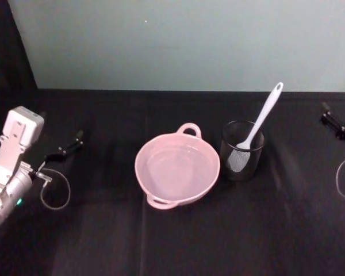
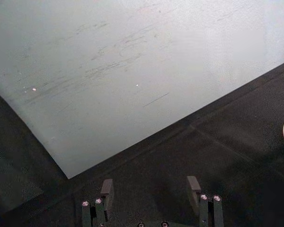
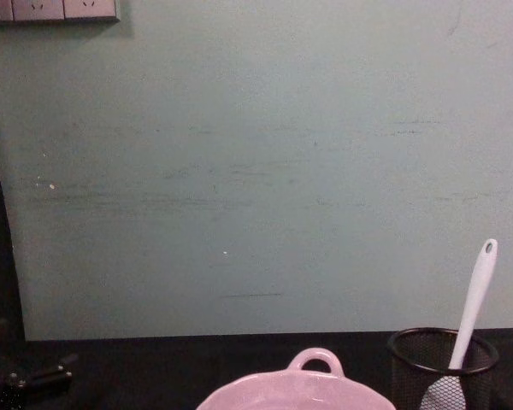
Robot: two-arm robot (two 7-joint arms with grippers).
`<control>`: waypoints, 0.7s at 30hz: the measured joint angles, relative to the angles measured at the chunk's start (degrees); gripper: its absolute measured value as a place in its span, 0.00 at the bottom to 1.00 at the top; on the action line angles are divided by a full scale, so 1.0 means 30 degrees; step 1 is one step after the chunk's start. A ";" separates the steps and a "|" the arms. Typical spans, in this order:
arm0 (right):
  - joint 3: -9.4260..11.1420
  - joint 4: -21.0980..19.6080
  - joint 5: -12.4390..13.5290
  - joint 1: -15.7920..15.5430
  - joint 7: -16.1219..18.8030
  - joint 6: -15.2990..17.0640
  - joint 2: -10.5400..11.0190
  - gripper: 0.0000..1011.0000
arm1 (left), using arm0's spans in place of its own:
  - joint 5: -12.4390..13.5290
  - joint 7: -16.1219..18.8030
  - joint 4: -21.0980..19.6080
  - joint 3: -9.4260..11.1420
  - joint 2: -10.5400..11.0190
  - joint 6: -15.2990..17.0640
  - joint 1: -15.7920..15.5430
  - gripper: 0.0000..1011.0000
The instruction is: Use the one hand to pick up the spoon and stir the clear water in the bowl.
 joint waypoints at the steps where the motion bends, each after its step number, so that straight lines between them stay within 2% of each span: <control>1: 0.0024 0.0173 -0.0105 0.0061 -0.0012 -0.0022 -0.0092 0.99 | 0.0000 0.0000 0.0000 0.0000 0.0000 0.0001 0.0001 1.00; 8: 0.0123 0.0407 -0.0318 0.0121 0.0007 0.0022 -0.0404 0.99 | 0.0001 0.0000 0.0001 0.0000 0.0000 0.0001 0.0000 1.00; 21: 0.0085 0.0405 -0.0293 0.0143 0.0007 0.0037 -0.0342 0.99 | 0.0001 0.0000 0.0000 0.0000 0.0000 0.0002 0.0000 1.00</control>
